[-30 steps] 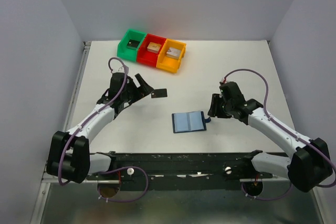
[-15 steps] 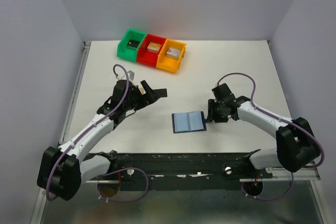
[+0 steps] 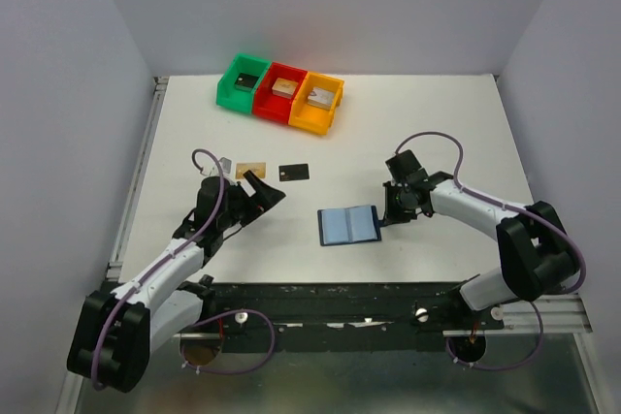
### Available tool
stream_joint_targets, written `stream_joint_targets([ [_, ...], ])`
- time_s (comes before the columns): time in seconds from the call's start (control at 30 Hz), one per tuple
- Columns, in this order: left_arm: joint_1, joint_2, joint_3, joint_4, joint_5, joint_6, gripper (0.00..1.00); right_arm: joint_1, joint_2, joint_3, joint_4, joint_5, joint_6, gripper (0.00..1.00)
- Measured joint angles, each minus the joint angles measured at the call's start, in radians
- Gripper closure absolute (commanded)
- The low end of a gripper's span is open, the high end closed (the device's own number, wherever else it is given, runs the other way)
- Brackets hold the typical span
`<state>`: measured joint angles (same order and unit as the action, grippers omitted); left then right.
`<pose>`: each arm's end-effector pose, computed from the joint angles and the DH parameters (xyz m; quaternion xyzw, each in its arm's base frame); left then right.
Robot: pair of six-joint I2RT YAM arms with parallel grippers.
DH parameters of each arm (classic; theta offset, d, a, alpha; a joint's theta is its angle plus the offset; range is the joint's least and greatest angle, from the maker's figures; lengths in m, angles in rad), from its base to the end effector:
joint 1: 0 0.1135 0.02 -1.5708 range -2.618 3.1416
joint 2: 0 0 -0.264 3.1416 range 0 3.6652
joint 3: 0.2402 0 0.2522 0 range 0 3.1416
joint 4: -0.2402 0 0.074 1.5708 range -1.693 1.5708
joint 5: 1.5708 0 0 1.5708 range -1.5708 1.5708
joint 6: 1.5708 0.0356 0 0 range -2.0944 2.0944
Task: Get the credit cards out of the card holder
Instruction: Remove the credit card from the card holder.
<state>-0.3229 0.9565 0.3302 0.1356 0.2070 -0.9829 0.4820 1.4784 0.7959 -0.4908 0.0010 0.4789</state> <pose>0.1849 -0.0696 0.1830 -0.2262 0.8243 -0.3811 0.3524 0.2357 0.1233 0.1674 -0.0014 0.9803 0.0908 0.1753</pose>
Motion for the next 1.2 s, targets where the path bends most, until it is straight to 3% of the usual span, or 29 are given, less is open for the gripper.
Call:
stream_joint_targets([
  [0.1,-0.007,0.042,0.051,0.007,0.058,0.030,0.01,0.000,0.001,0.000,0.002,-0.015,-0.002,1.00],
  [0.3,-0.129,0.192,0.188,0.079,0.154,0.106,0.12,0.000,-0.026,-0.013,0.016,-0.056,-0.008,1.00],
  [0.53,-0.325,0.415,0.346,0.036,0.172,0.198,0.18,-0.002,-0.111,-0.052,0.047,-0.126,-0.008,1.00],
  [1.2,-0.351,0.525,0.373,-0.087,0.118,0.262,0.19,-0.004,-0.120,-0.072,0.076,-0.172,-0.016,1.00],
])
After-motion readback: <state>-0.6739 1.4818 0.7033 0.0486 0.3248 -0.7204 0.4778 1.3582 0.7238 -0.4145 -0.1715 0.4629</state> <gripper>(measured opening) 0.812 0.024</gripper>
